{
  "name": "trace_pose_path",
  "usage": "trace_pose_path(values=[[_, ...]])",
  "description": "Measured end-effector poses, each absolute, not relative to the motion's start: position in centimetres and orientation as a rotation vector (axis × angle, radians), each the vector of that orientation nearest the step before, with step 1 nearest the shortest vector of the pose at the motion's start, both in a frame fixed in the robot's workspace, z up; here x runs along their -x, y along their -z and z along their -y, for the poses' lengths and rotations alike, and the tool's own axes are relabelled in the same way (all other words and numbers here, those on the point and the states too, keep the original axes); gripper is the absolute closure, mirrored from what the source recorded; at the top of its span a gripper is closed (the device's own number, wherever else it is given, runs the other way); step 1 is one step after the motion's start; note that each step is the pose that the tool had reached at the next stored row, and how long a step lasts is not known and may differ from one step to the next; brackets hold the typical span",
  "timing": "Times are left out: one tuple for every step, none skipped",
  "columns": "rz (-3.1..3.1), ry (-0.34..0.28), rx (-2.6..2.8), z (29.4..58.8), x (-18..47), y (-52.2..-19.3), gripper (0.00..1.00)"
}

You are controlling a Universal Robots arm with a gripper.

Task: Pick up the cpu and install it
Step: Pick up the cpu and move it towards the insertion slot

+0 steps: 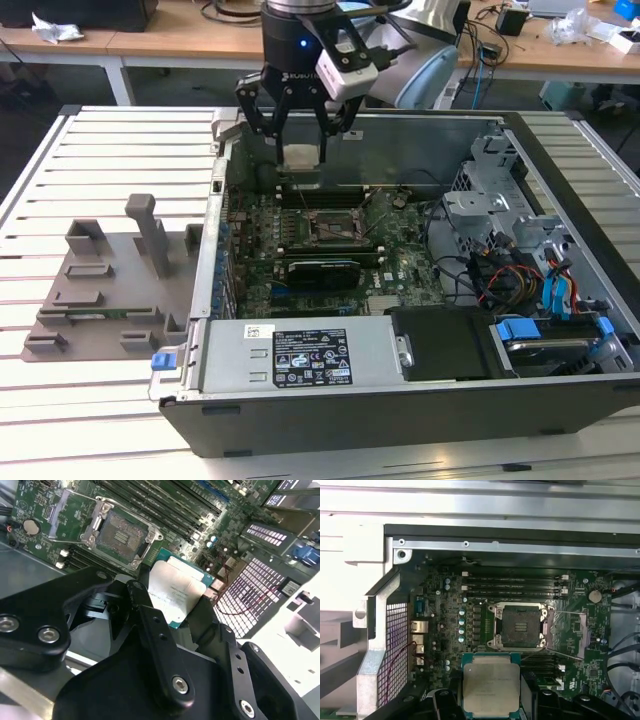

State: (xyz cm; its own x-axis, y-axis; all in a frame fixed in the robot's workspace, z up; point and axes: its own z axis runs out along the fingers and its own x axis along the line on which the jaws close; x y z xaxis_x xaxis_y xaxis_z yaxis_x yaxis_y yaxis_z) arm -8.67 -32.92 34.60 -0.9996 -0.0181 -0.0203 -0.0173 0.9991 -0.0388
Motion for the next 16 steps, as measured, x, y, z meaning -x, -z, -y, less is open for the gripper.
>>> trace_pose_path(values=[[-3.120, 0.061, 0.028, 32.9, 8.6, -34.5, 0.45], [-3.120, 0.061, 0.028, 32.9, 8.5, -34.5, 0.45], [-3.120, 0.062, 0.028, 32.8, 8.5, -34.4, 0.45], [-3.120, 0.063, 0.028, 32.7, 8.4, -34.3, 0.45], [-3.120, 0.064, 0.028, 32.6, 8.3, -34.2, 0.45], [-3.120, 0.066, 0.029, 32.5, 8.1, -34.1, 0.45], [-3.120, 0.067, 0.029, 32.4, 8.1, -34.0, 0.45], [-3.120, 0.068, 0.029, 32.3, 8.0, -33.9, 0.45], [-3.120, 0.069, 0.030, 32.2, 7.9, -33.8, 0.45], [-3.120, 0.069, 0.030, 32.2, 7.8, -33.7, 0.45], [-3.120, 0.069, 0.030, 32.1, 7.8, -33.6, 0.45], [-3.120, 0.070, 0.030, 32.1, 7.7, -33.5, 0.45], [-3.120, 0.070, 0.030, 32.1, 7.7, -33.5, 0.45], [-3.120, 0.070, 0.030, 32.0, 7.6, -33.4, 0.45], [-3.120, 0.070, 0.030, 32.0, 7.6, -33.3, 0.45], [-3.120, 0.071, 0.030, 32.0, 7.5, -33.2, 0.45]])
